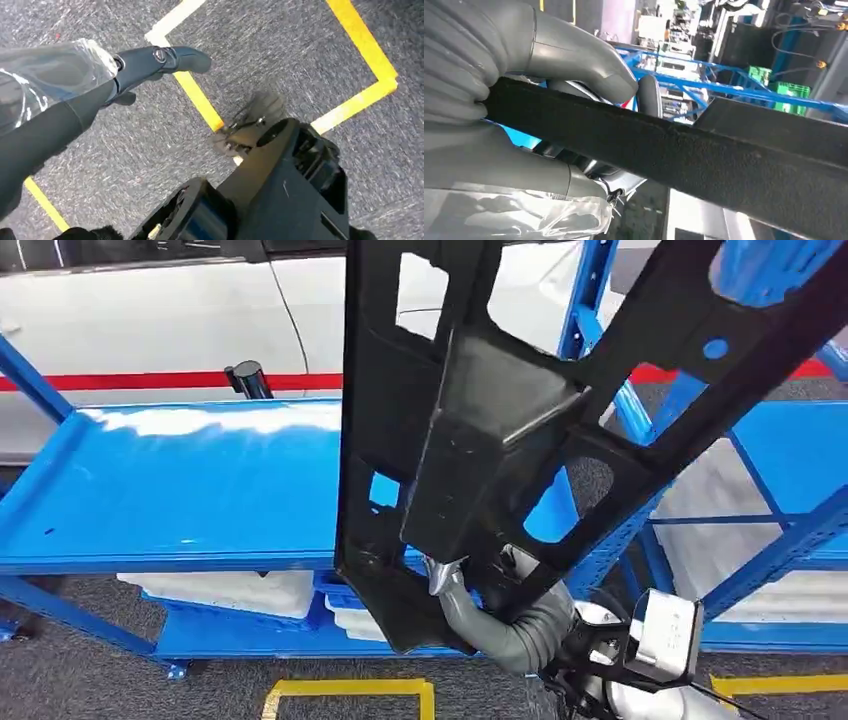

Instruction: Take the parts from the cabinet and place them on the table.

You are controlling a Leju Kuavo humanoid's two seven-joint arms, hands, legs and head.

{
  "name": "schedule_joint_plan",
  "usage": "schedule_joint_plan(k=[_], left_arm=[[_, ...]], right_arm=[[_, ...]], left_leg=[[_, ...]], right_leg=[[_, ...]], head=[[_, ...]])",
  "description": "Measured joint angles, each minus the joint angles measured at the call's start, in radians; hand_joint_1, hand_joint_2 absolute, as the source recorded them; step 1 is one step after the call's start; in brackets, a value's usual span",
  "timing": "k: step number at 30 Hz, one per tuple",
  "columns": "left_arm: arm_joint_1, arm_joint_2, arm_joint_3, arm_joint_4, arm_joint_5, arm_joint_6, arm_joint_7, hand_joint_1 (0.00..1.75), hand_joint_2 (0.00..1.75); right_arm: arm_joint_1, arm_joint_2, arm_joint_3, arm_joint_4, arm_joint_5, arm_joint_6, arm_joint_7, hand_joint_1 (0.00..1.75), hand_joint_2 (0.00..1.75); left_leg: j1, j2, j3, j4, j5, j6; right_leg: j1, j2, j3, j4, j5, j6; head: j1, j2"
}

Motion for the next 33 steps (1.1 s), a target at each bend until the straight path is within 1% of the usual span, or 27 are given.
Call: schedule_joint_plan(k=[1,2,3,4,6,7,8,9,11,12,13,14,15,17,18,19,20,22,23,24,26,27,28,29,31,32,33], left_arm=[[-0.001,0.001,0.0,0.0,-0.002,0.0,-0.005,0.0,1.75],[-0.003,0.001,0.0,0.0,-0.002,0.001,-0.005,0.0,1.75],[-0.004,0.001,0.0,0.0,-0.002,0.002,-0.005,0.0,1.75],[-0.004,0.001,0.0,0.0,-0.002,0.003,-0.003,0.0,1.75],[0.0,0.001,0.0,0.0,-0.001,0.003,0.002,0.0,1.75],[0.001,0.001,-0.001,0.0,-0.001,0.003,0.002,0.0,1.75],[0.001,0.003,-0.001,0.0,0.0,0.002,0.003,0.0,1.75],[0.002,0.003,-0.001,0.0,0.0,0.002,0.003,0.0,1.75],[0.003,0.003,-0.001,0.0,0.002,0.001,0.003,0.0,1.75],[0.003,0.002,-0.001,0.0,0.003,-0.004,0.005,0.0,1.75],[0.004,0.002,-0.001,0.0,0.009,-0.01,0.006,0.0,1.75],[0.006,0.002,-0.001,0.0,0.012,-0.015,0.007,0.0,1.75],[0.008,0.002,-0.001,0.0,0.017,-0.019,0.009,0.0,1.75],[0.01,0.002,0.0,0.0,0.022,-0.019,0.011,0.0,1.75],[0.011,0.002,0.0,0.0,0.023,-0.021,0.011,0.0,1.75],[0.011,0.002,0.0,0.0,0.025,-0.022,0.011,0.0,1.75],[0.011,0.002,0.0,0.0,0.025,-0.024,0.011,0.0,1.75],[0.01,0.002,0.0,0.0,0.025,-0.028,0.011,0.0,1.75],[0.009,0.003,0.001,0.0,0.025,-0.028,0.011,0.0,1.75],[0.007,0.003,0.001,0.0,0.025,-0.031,0.011,0.0,1.75],[0.007,0.003,0.001,0.0,0.025,-0.032,0.013,0.0,1.75],[0.008,0.003,0.001,0.0,0.026,-0.033,0.014,0.0,1.75],[0.008,0.004,0.002,0.0,0.026,-0.033,0.014,0.0,1.75],[0.007,0.004,0.002,0.0,0.026,-0.033,0.014,0.0,1.75],[0.002,0.004,0.007,0.0,0.026,-0.034,0.014,0.0,1.75],[0.002,0.004,0.008,0.0,0.026,-0.034,0.014,0.0,1.75],[0.002,0.004,0.01,0.0,0.026,-0.034,0.014,0.0,1.75]], right_arm=[[0.0,0.0,0.0,0.0,0.001,-0.002,0.001,1.75,1.75],[0.001,0.0,0.0,0.0,0.002,-0.003,0.002,1.75,1.75],[0.002,0.0,0.0,0.0,0.002,-0.005,0.003,1.75,1.75],[0.002,0.0,0.0,0.0,0.002,-0.005,0.003,1.75,1.75],[0.001,0.0,0.0,0.0,0.002,-0.006,0.003,1.75,1.75],[0.001,0.001,0.0,0.0,0.002,-0.01,0.003,1.75,1.75],[0.0,0.001,0.0,0.0,0.002,-0.011,0.003,1.75,1.75],[0.0,0.001,0.0,0.0,0.002,-0.012,0.004,1.75,1.75],[0.002,0.001,0.0,0.0,0.005,-0.016,0.002,1.75,1.75],[0.001,0.001,-0.001,0.0,0.011,-0.019,0.001,1.75,1.75],[0.004,0.001,-0.002,0.0,0.014,-0.02,-0.001,1.75,1.75],[-0.001,0.001,-0.003,0.0,0.02,-0.02,-0.002,1.75,1.75],[-0.001,0.002,-0.005,0.0,0.021,-0.021,-0.003,1.75,1.75],[0.002,0.003,-0.005,0.001,0.022,-0.022,-0.003,1.75,1.75],[0.002,0.003,-0.005,0.001,0.023,-0.022,-0.003,1.75,1.75],[0.003,0.003,-0.005,0.002,0.023,-0.023,-0.003,1.75,1.75],[0.003,0.003,-0.005,0.002,0.022,-0.023,-0.003,1.75,1.75],[0.002,0.003,-0.006,0.001,0.023,-0.023,-0.004,1.75,1.75],[0.001,0.003,-0.006,0.001,0.024,-0.023,-0.005,1.75,1.75],[0.003,0.003,-0.006,0.001,0.027,-0.024,-0.006,1.75,1.75],[0.004,0.003,-0.006,0.001,0.029,-0.026,-0.007,1.75,1.75],[0.004,0.003,-0.006,0.001,0.03,-0.026,-0.007,1.75,1.75],[0.003,0.004,-0.007,0.001,0.031,-0.026,-0.007,1.75,1.75],[0.004,0.005,-0.007,0.001,0.031,-0.026,-0.009,1.75,1.75],[0.004,0.005,-0.007,0.001,0.031,-0.026,-0.01,1.75,1.75],[0.004,0.006,-0.007,0.001,0.032,-0.026,-0.01,1.75,1.75],[0.005,0.006,-0.008,0.001,0.032,-0.026,-0.011,1.75,1.75]], left_leg=[[0.0,-0.001,-0.025,0.092,-0.05,-0.003],[0.0,-0.002,-0.034,0.152,-0.068,-0.004],[0.0,-0.002,-0.026,0.166,-0.063,-0.003],[0.0,-0.003,0.009,0.132,-0.043,0.001],[-0.001,-0.019,0.111,-0.02,0.008,0.014],[-0.003,-0.062,0.176,-0.127,0.025,0.028],[-0.003,-0.086,0.2,-0.168,0.011,0.038],[-0.007,-0.08,0.193,-0.169,0.018,0.033],[-0.012,-0.068,0.191,-0.172,0.017,0.035],[-0.006,-0.06,0.193,-0.184,0.028,0.046],[-0.002,-0.051,0.194,-0.19,0.039,0.051],[-0.002,-0.047,0.191,-0.192,0.042,0.056],[-0.002,-0.039,0.186,-0.192,0.048,0.063],[-0.002,-0.027,0.174,-0.19,0.054,0.064],[-0.002,-0.022,0.169,-0.19,0.058,0.062],[-0.002,-0.017,0.165,-0.19,0.061,0.06],[0.0,-0.014,0.161,-0.188,0.064,0.057],[0.001,-0.011,0.152,-0.173,0.064,0.05],[-0.007,-0.01,0.141,-0.159,0.06,0.042],[-0.006,-0.01,0.132,-0.15,0.062,0.037],[-0.003,-0.01,0.125,-0.152,0.073,0.024],[-0.001,-0.011,0.121,-0.151,0.076,0.018],[0.002,-0.011,0.113,-0.142,0.066,0.014],[0.003,-0.011,0.098,-0.107,0.024,0.008],[0.005,-0.011,0.043,0.054,-0.086,-0.002],[0.005,-0.011,0.026,0.121,-0.119,-0.004],[0.005,-0.011,0.024,0.162,-0.134,-0.005]], right_leg=[[0.001,0.008,-0.012,0.001,0.009,0.0],[0.001,0.017,-0.023,0.001,0.017,0.001],[0.001,0.023,-0.031,0.001,0.023,0.001],[0.002,0.036,-0.041,0.002,0.031,0.003],[0.002,0.056,-0.054,0.002,0.043,0.008],[-0.001,0.066,-0.059,0.002,0.049,0.011],[0.004,0.071,-0.068,0.002,0.054,0.017],[-0.001,0.079,-0.069,0.001,0.061,0.024],[-0.006,0.091,-0.075,-0.002,0.069,0.035],[0.0,0.097,-0.075,-0.005,0.073,0.044],[-0.003,0.058,-0.081,0.012,0.06,0.042],[0.002,0.026,-0.098,0.048,0.028,0.045],[0.002,0.013,-0.133,0.127,-0.026,0.046],[0.001,0.01,-0.196,0.284,-0.1,0.051],[0.0,0.01,-0.202,0.313,-0.104,0.053],[-0.001,0.009,-0.185,0.295,-0.089,0.054],[-0.002,0.008,-0.143,0.232,-0.057,0.056],[-0.008,-0.001,-0.026,0.048,0.009,0.061],[-0.005,-0.003,-0.006,0.001,-0.001,0.061],[-0.004,0.003,-0.016,0.006,0.006,0.044],[0.004,0.003,-0.027,0.013,0.013,0.033],[0.003,0.002,-0.032,0.011,0.02,0.023],[-0.003,-0.001,-0.039,0.009,0.028,0.013],[-0.005,0.0,-0.049,0.009,0.036,0.008],[-0.004,-0.002,-0.07,0.01,0.051,0.003],[-0.003,-0.002,-0.079,0.01,0.058,0.003],[-0.003,-0.002,-0.089,0.01,0.066,0.004]], head=[[0.0,0.0],[0.0,0.0],[0.0,0.0],[0.0,0.0],[0.0,0.0],[0.0,0.0],[0.001,0.0],[0.001,0.0],[0.0,0.0],[0.001,0.0],[0.001,0.0],[0.005,0.0],[0.005,0.0],[0.005,0.0],[0.005,0.0],[0.005,0.0],[0.005,0.0],[0.005,0.0],[0.005,0.0],[0.002,0.0],[0.003,0.0],[0.004,0.0],[0.004,0.0],[0.002,0.0],[0.003,0.0],[0.003,0.0],[0.003,0.0]])
